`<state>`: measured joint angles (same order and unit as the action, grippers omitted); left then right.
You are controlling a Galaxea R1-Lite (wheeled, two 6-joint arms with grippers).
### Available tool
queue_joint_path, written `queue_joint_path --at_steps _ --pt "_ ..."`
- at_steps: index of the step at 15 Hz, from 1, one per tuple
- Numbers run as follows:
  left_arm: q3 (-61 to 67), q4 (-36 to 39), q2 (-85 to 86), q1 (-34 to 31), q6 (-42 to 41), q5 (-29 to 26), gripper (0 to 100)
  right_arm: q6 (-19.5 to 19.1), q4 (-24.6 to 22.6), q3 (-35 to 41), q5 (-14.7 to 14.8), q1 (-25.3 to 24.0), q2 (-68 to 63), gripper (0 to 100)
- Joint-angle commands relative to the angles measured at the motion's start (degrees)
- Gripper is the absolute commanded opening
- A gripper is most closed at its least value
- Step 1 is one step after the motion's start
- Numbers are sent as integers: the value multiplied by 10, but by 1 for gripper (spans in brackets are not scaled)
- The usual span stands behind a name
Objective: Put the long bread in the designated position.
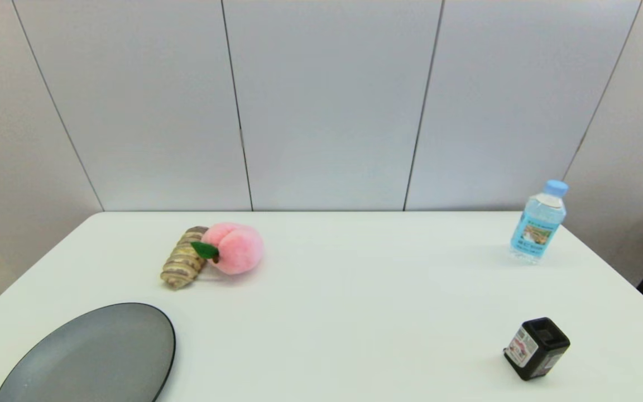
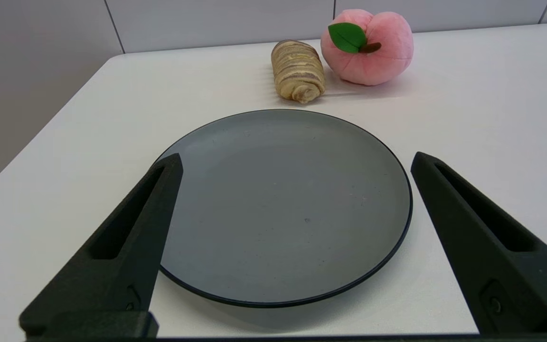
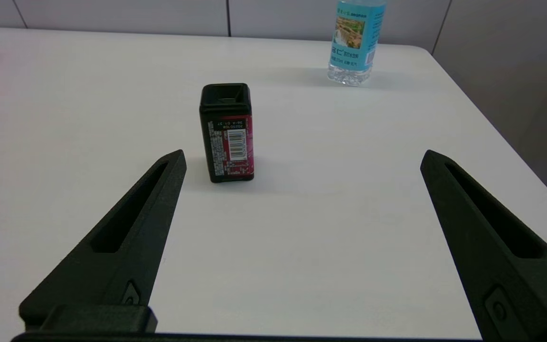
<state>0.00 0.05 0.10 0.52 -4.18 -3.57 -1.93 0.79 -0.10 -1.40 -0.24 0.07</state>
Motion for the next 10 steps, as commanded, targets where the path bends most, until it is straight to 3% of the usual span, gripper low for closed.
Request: queue_joint_path --at_steps 1,10 --pt "1 0 -1 0 1 0 100 0 0 0 0 0 -1 100" --pt "1 0 -1 0 0 0 100 -1 0 0 -1 0 -1 100"
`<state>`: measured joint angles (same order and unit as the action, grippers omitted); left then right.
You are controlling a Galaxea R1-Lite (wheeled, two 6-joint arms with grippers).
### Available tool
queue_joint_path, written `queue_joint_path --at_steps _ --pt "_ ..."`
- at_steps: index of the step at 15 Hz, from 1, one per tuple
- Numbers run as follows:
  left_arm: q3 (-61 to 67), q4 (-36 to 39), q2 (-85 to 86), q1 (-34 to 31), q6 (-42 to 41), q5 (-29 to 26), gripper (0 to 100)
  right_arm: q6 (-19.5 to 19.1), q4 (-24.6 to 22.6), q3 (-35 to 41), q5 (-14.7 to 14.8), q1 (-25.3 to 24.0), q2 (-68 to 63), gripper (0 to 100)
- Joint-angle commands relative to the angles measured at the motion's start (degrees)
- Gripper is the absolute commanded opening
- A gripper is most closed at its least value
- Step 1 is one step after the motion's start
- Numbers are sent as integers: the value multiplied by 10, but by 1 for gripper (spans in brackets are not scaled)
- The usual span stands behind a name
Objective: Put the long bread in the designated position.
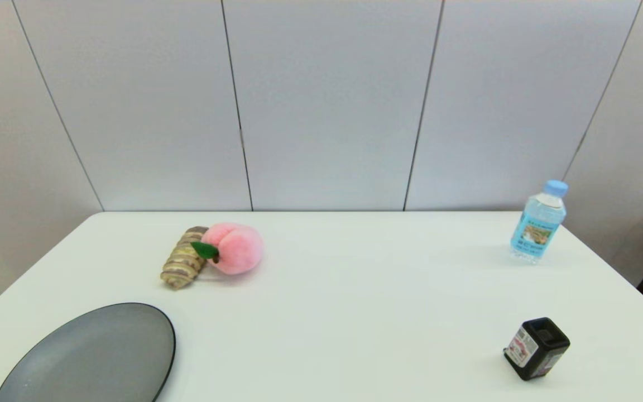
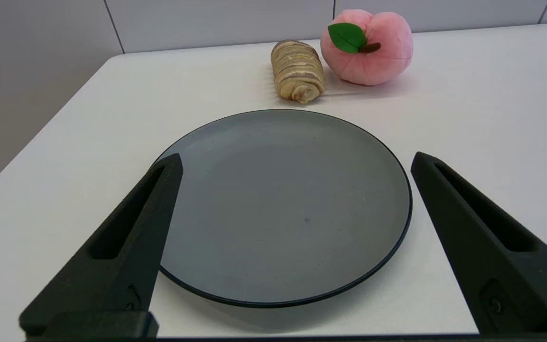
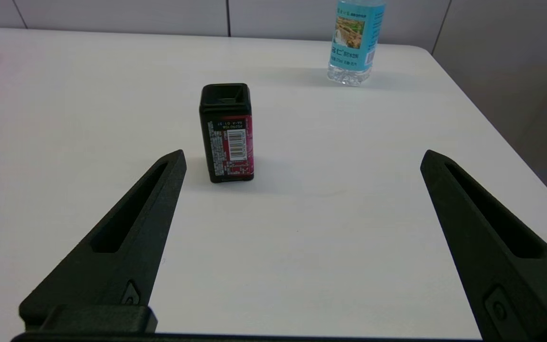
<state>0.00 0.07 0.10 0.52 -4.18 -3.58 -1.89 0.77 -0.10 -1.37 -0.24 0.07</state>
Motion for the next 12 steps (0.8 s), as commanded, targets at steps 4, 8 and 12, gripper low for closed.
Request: queue_joint_path --at_steps 4,8,12 --pt "1 0 -1 0 1 0 100 1 0 0 0 0 -1 100" --pt "1 0 -1 0 1 0 100 4 0 0 4 0 -1 100" --pt "1 0 -1 0 0 0 100 4 0 0 4 0 -1 100"
